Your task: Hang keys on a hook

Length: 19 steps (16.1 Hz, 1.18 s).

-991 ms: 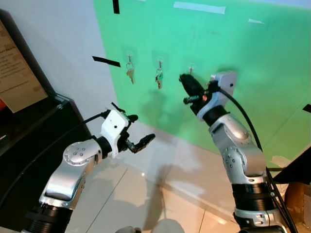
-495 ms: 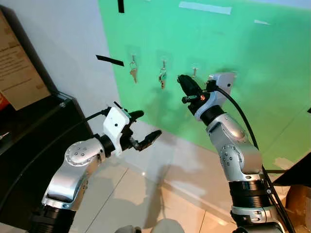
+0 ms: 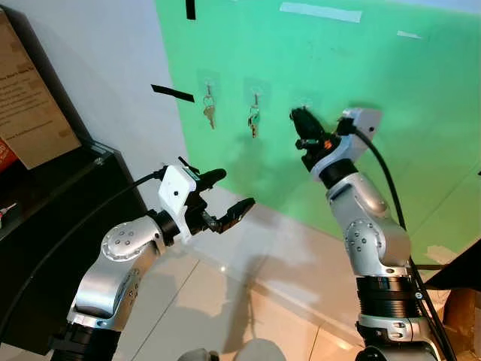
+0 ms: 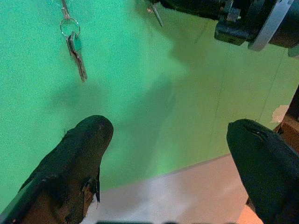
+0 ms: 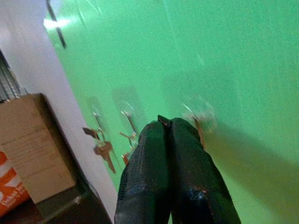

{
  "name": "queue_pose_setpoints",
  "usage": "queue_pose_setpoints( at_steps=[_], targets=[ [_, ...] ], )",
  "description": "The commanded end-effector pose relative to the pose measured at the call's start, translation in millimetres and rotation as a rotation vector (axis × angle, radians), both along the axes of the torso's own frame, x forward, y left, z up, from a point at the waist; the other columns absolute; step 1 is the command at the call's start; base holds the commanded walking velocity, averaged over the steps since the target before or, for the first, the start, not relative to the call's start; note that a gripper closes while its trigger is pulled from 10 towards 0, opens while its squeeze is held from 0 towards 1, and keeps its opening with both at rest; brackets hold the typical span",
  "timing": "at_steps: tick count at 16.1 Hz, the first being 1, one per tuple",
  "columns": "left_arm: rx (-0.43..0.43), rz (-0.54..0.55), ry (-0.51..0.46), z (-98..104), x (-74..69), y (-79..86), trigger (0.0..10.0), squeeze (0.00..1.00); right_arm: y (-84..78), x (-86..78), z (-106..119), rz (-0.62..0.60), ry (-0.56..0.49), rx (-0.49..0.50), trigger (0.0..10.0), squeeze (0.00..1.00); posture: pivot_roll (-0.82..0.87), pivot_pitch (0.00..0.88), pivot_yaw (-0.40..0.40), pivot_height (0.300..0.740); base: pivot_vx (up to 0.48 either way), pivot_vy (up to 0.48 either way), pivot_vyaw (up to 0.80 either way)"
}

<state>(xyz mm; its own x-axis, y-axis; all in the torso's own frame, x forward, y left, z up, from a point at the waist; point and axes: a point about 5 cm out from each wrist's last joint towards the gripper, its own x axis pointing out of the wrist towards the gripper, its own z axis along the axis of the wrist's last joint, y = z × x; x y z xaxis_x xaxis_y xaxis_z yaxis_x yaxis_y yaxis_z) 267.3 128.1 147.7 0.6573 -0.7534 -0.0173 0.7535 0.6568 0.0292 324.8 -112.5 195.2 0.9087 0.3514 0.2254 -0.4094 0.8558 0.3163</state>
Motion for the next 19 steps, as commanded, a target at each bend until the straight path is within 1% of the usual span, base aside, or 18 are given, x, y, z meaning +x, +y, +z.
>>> queue_pose_setpoints(
  at_steps=[1, 2, 4, 6, 10, 12, 17, 19],
  targets=[
    [0.0, -0.007, -0.009, 4.2, -0.4, 0.3, 10.0, 0.0, 0.8, -1.6, 4.6, 0.016, -0.016, 0.007, 10.0, 0.0, -0.02, 0.0, 0.05, 0.74, 0.0, 0.0, 0.0],
    [0.0, -0.008, -0.007, 4.0, -0.4, 0.1, 10.0, 0.0, 0.3, -1.7, 3.4, 0.013, -0.011, 0.004, 10.0, 0.0, -0.03, 0.0, 0.051, 0.74, 0.0, 0.0, 0.0],
    [0.003, -0.014, -0.002, 3.5, 0.0, -0.6, 10.0, 0.0, -2.2, 0.6, -8.3, -0.018, 0.059, -0.048, 10.0, 0.0, -0.03, 0.0, 0.052, 0.74, 0.0, 0.0, 0.0],
    [0.004, -0.017, -0.001, 3.7, 0.6, -1.4, 10.0, 0.0, 1.0, 0.8, -15.5, 0.0, 0.1, -0.057, 10.0, 0.0, -0.03, 0.0, 0.052, 0.74, 0.0, 0.0, 0.0],
    [0.006, -0.021, 0.0, 3.7, 0.7, -1.1, 10.0, 0.0, 8.7, -3.0, -10.2, 0.062, 0.072, -0.034, 10.0, 0.0, -0.03, 0.0, 0.053, 0.74, 0.0, 0.0, 0.0],
    [0.006, -0.02, 0.002, 3.7, 0.8, -0.5, 10.0, 0.0, 9.1, -2.9, -9.6, 0.064, 0.069, -0.035, 10.0, 0.0, -0.03, 0.0, 0.052, 0.74, 0.0, 0.0, 0.0],
    [0.009, -0.022, 0.008, 3.5, -0.2, 0.3, 10.0, 0.0, 1.7, 1.0, -1.6, 0.005, 0.046, 0.042, 10.0, 0.0, -0.02, 0.0, 0.052, 0.74, 0.0, 0.0, 0.0],
    [0.01, -0.023, 0.01, 3.4, -0.3, 0.3, 10.0, 0.0, -3.1, 2.4, 0.2, -0.017, 0.051, 0.093, 10.0, 0.0, -0.02, 0.0, 0.054, 0.74, 0.0, 0.0, 0.0]
  ],
)
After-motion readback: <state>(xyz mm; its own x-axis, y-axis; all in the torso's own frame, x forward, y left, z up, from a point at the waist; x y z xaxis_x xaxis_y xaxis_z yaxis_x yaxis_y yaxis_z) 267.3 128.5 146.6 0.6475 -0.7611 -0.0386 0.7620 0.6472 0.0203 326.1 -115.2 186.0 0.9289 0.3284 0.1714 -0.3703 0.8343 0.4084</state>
